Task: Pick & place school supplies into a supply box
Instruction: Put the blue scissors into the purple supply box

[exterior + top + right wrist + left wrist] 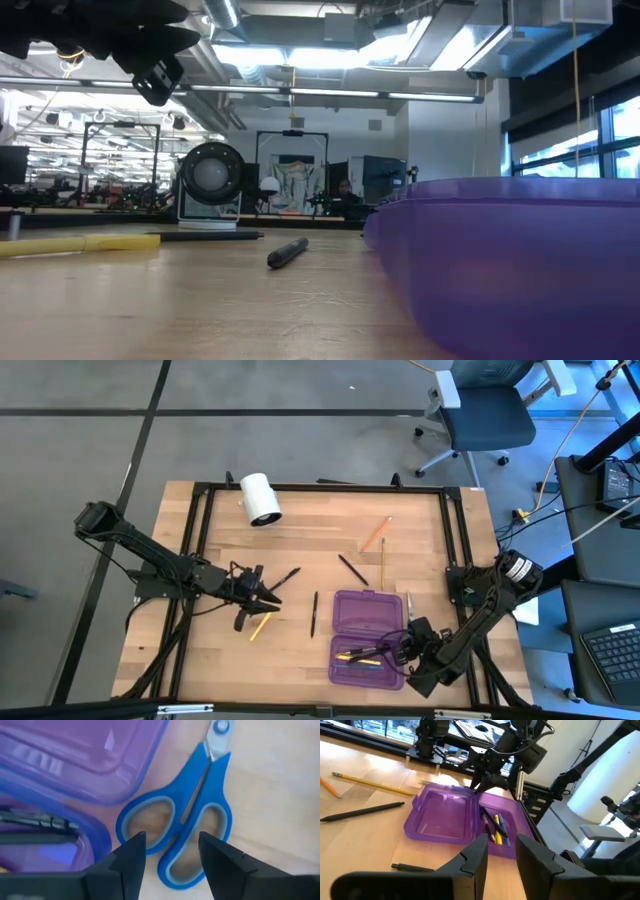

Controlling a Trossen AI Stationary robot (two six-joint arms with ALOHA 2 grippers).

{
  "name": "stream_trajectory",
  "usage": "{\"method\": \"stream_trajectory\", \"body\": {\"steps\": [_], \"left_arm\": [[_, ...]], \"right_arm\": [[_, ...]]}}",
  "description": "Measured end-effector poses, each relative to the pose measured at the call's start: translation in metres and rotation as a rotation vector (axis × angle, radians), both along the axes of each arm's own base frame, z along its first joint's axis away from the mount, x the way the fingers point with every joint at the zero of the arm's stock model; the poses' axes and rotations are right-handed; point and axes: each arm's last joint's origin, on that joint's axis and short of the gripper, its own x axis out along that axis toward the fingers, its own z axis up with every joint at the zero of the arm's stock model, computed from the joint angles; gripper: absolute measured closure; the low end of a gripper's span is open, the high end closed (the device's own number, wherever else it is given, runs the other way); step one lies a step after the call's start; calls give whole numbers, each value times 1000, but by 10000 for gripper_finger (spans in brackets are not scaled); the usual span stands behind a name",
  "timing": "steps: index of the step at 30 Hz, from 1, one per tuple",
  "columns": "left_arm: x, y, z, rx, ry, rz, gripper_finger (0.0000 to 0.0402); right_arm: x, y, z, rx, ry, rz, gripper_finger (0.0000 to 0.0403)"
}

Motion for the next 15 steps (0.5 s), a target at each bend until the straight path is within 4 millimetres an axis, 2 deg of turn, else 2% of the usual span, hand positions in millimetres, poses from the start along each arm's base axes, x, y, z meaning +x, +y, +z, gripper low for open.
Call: {"method": "stream_trajectory", "body": {"steps": [4,10,15], "left_arm": [[0,0,0,0,0,-3,309],[0,0,0,-1,0,-3,307],[0,0,0,-1,0,-3,311]], "right_arm": [[-1,-1,-3,18,16,8,218],[-8,-8,-19,54,30,30,218],[-14,-8,-19,45,48,14,218]]}}
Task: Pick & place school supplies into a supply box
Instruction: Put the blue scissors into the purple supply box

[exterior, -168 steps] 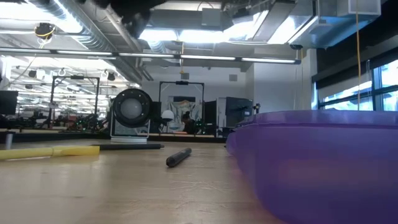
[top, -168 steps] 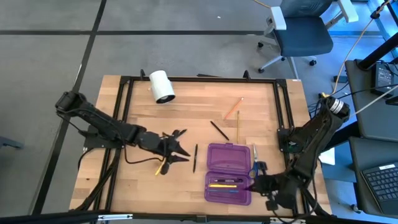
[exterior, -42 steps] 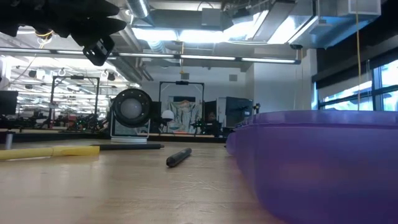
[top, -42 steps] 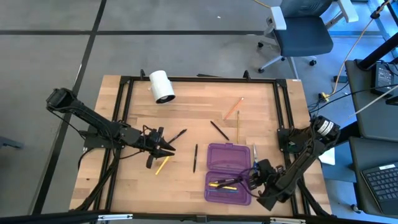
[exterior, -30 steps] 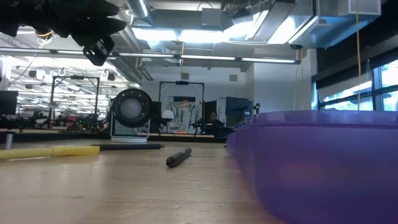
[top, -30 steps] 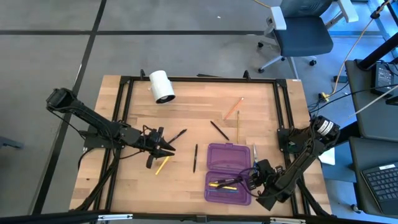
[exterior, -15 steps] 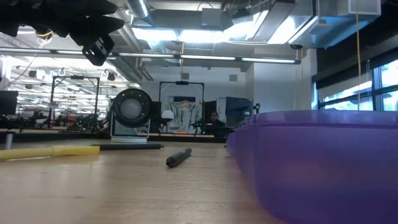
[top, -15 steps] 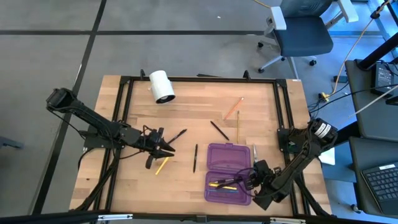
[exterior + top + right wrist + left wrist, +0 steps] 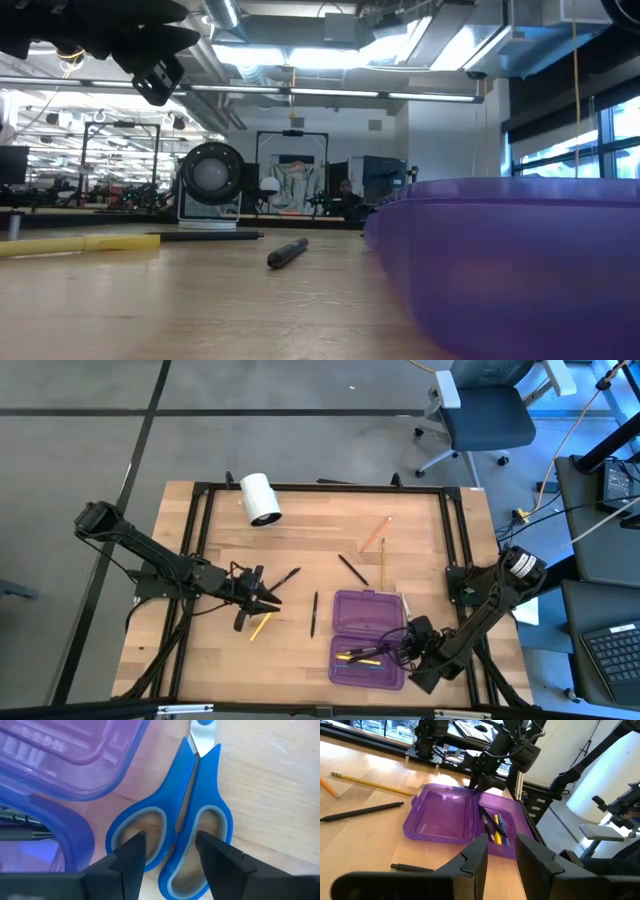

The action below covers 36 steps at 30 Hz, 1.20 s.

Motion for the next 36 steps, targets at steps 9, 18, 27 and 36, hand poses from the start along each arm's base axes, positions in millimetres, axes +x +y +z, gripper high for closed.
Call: {"method": "stream_trajectory", "body": {"steps": [9,18,27,36], "left_arm": [[0,0,0,-2,-5,2,308],[0,0,1,-3,-7,3,307],[0,0,1,-3,-7,4,311],[0,0,2,-6,-15,4,311]], "right_arm": [[-3,0,0,1,27,2,236],[-5,-1,0,-18,59,94,321],[-26,-5,12,-156,259,-16,314],[-24,3,47,-207,171,146,317]]}}
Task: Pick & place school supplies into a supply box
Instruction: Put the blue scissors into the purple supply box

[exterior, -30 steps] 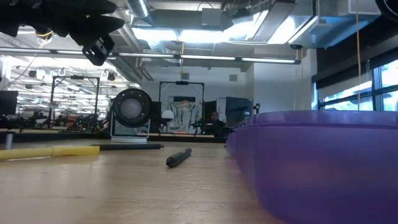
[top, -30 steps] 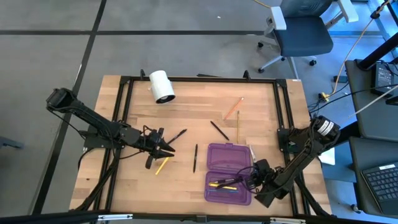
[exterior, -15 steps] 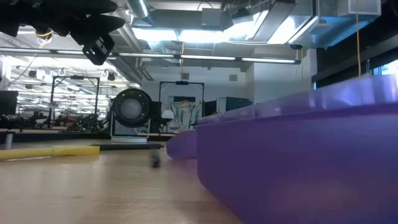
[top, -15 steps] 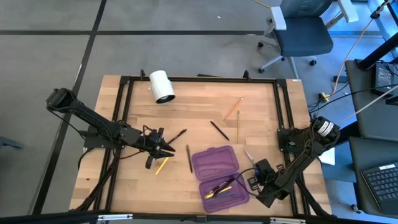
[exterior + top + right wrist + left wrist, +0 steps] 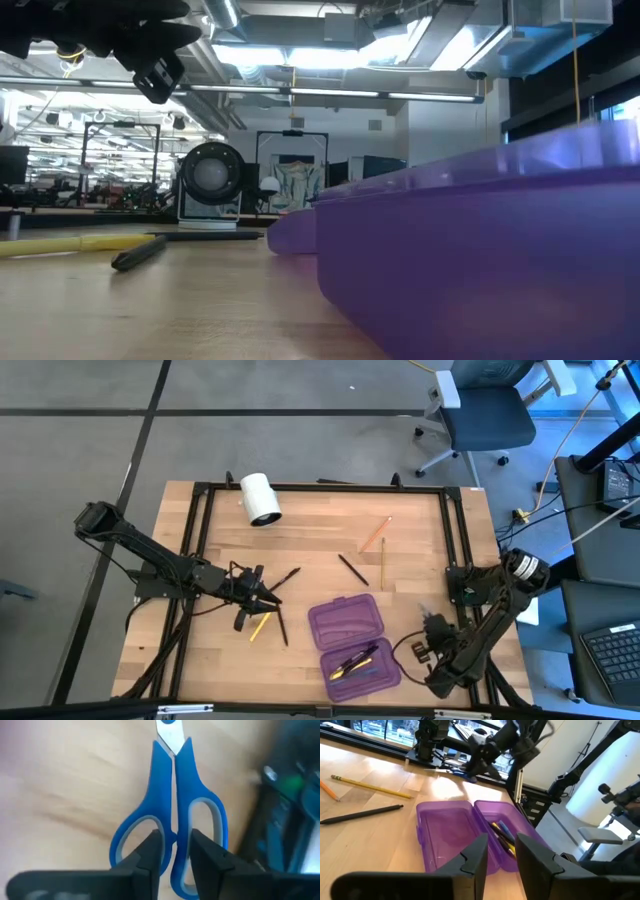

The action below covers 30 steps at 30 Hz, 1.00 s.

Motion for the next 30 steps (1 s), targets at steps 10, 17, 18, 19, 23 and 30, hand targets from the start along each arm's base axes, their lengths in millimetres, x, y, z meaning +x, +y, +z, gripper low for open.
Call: {"method": "stream_trajectory", "body": {"steps": [10,17,18,19,23,30], "left_arm": [[0,0,1,-3,-11,8,313],[0,0,1,-3,-15,18,313],[0,1,1,-2,-15,24,312],[0,1,1,-1,-16,30,311],[0,1,1,0,-16,38,312],[0,1,1,-3,-15,38,314]], "right_arm": [[35,26,64,53,-238,787,314],[82,25,68,168,-252,1125,313],[86,25,65,184,-238,1169,313],[91,23,62,197,-213,1209,313],[106,20,50,246,-161,1316,313],[127,14,28,272,-113,1333,312]]}}
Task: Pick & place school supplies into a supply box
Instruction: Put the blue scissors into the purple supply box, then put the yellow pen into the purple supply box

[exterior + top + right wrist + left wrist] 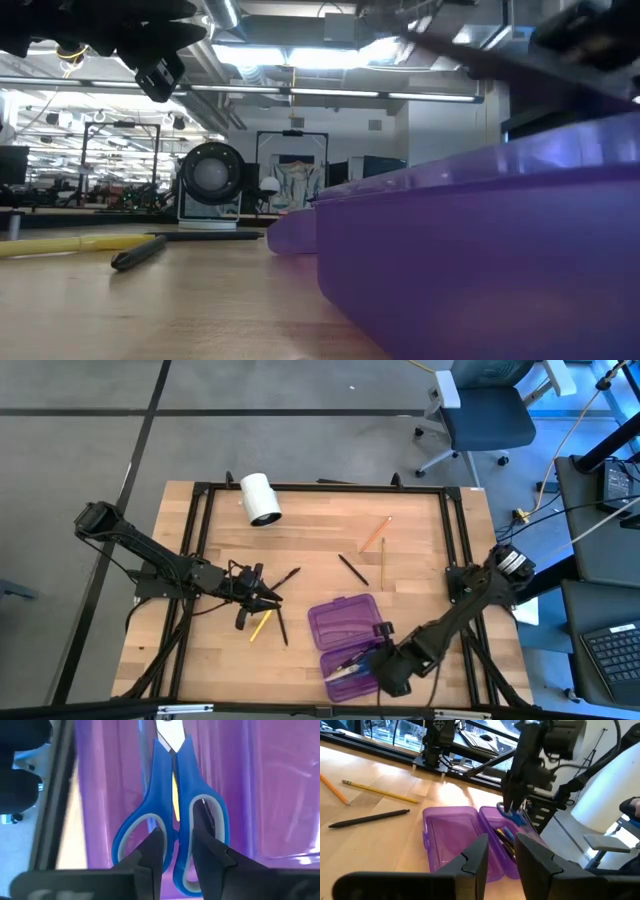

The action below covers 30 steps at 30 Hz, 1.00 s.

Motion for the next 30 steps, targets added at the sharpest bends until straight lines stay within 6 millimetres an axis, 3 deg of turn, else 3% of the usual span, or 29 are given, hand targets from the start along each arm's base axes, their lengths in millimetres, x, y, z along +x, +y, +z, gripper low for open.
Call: {"method": "stream_trajectory", "body": {"steps": [8,15,20,26,30], "left_arm": [[0,0,0,2,0,0,310],[0,1,0,68,-11,11,285],[0,1,1,115,-30,14,260],[1,1,7,148,-90,29,240],[5,-1,21,232,-154,23,238]], "right_arm": [[11,2,-31,7,92,-3,312],[12,3,-33,2,93,-3,309],[11,2,-34,-1,103,-21,260],[3,-5,-20,-30,116,-87,194],[-11,-8,6,-65,41,-130,178]]}}
